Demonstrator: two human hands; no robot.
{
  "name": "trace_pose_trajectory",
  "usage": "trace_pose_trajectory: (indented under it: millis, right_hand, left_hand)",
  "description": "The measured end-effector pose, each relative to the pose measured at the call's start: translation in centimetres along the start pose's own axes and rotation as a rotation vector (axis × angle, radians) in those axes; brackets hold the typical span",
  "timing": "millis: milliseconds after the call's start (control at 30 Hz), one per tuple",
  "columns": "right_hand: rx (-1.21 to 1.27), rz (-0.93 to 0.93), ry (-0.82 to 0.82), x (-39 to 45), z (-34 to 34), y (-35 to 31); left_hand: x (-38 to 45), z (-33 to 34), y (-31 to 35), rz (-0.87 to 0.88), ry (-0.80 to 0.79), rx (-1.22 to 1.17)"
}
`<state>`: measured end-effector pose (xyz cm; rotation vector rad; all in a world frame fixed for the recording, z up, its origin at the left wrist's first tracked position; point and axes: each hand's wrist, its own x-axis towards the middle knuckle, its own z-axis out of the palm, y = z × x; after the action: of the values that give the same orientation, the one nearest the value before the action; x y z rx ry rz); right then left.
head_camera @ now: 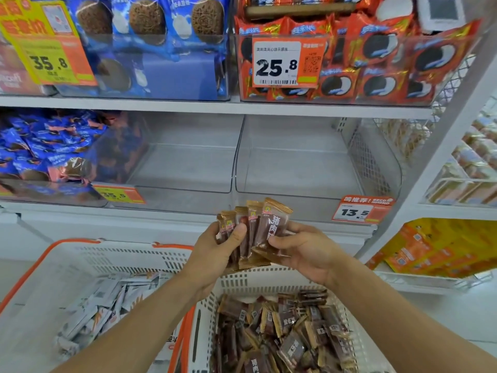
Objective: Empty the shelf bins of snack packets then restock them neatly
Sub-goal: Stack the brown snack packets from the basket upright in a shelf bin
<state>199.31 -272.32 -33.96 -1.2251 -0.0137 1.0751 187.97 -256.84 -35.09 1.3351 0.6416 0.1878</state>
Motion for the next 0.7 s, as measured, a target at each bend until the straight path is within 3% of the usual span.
trace_pose_trajectory:
  millis: [100, 267, 533, 700]
  right_hand:
    - [0.011, -0.019, 0.006, 0.1, -0.2, -0.6]
    - [-0.202, -0.049, -0.034, 0.2, 0.3, -0.5]
    - [-0.172, -0.006, 0.013, 0.6, -0.5, -1.4]
    - [-0.221, 0.052, -0.060, 0.5, -1.5, -2.1]
  left_hand:
    - [0.6, -0.1, 0.0, -0.032, 0.001, -0.040]
    - [0.9, 0.6, -0.1, -0.067, -0.076, -0.019]
    - [1.8, 0.5, -0.3, -0.075, -0.097, -0.028]
    - [2.0, 0.4, -0.4, -0.082, -0.161, 0.040]
